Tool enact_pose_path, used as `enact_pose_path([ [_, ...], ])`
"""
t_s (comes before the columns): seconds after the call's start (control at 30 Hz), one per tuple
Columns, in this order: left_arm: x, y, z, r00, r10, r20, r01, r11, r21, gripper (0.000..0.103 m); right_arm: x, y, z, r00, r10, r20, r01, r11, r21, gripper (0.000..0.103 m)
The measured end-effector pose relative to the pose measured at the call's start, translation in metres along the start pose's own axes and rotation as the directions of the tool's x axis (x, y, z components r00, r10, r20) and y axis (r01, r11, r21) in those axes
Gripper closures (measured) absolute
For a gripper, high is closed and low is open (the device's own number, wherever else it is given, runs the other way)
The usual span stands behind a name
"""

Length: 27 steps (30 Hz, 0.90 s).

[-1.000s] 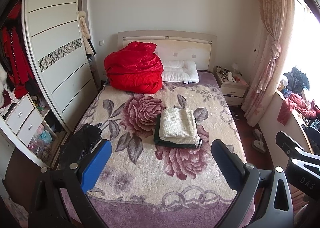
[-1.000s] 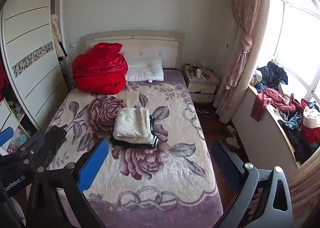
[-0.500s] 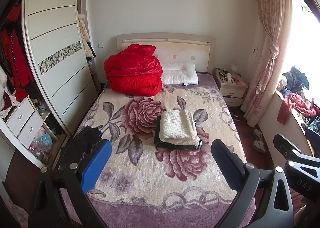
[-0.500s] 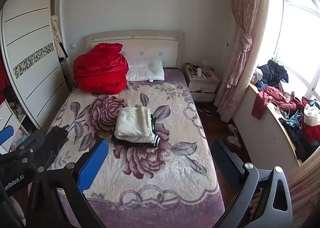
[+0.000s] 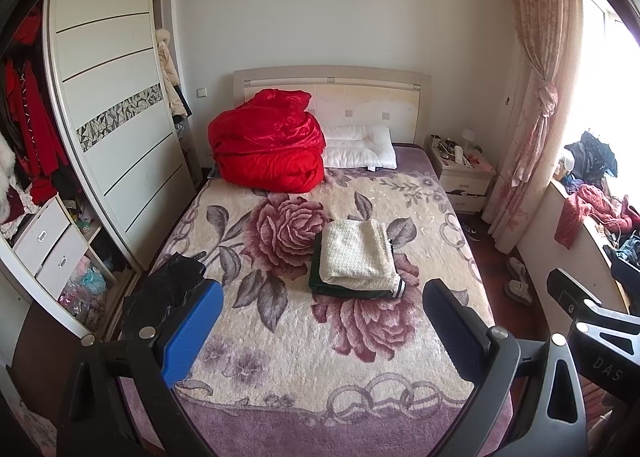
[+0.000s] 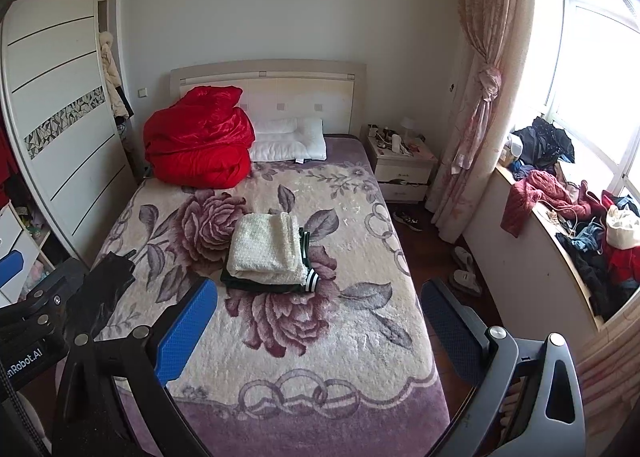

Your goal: Fold large clothes

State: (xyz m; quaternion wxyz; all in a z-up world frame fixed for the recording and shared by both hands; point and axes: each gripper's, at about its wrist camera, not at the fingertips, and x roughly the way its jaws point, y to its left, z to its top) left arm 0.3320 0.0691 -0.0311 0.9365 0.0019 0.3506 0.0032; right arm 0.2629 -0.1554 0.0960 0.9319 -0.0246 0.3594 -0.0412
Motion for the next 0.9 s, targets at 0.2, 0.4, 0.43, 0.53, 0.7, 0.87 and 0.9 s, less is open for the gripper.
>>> enact_pose_path([
  [0.2, -0.0008, 0.0007, -0.0007, 1.000, 0.003, -0.001, -0.003, 1.000, 0.001, 0.001, -0.0006, -0.0018, -0.0028, 1.000, -0.001, 0.001, 0.001, 1.000, -0.001, 0.000],
  [0.4, -0.0007, 0.0014, 0.0000, 1.000, 0.008, 0.001, -0.008, 1.000, 0.003, 0.001, -0.0004, -0.0023, -0.0043, 1.000, -0.005, 0.004, 0.005, 1.000, -0.003, 0.000],
  [0.43, -0.0007, 0.0015, -0.0001, 1.000, 0.007, 0.002, -0.007, 1.000, 0.003, 0.001, -0.0004, -0.0024, -0.0044, 1.000, -0.005, 0.005, 0.005, 1.000, -0.003, 0.000],
  [0.53, -0.0007, 0.0014, -0.0003, 1.000, 0.008, 0.003, -0.008, 1.000, 0.005, 0.001, 0.0000, -0.0023, -0.0039, 1.000, -0.004, 0.005, 0.004, 1.000, -0.004, 0.000],
  [0.7, -0.0012, -0.0004, -0.0027, 1.000, 0.013, 0.005, -0.013, 1.000, 0.006, 0.001, 0.0006, -0.0027, -0.0049, 1.000, -0.005, 0.004, 0.005, 1.000, -0.001, 0.000],
  [0.87, -0.0019, -0.0002, -0.0038, 1.000, 0.016, 0.008, -0.016, 1.000, 0.000, 0.001, -0.0015, -0.0025, -0.0064, 1.000, -0.006, 0.005, 0.006, 1.000, -0.001, 0.000],
  [0.9, -0.0017, 0.0002, -0.0039, 1.000, 0.018, 0.007, -0.018, 1.000, -0.002, 0.001, -0.0013, -0.0025, -0.0068, 1.000, -0.006, 0.005, 0.006, 1.000, -0.002, 0.000],
])
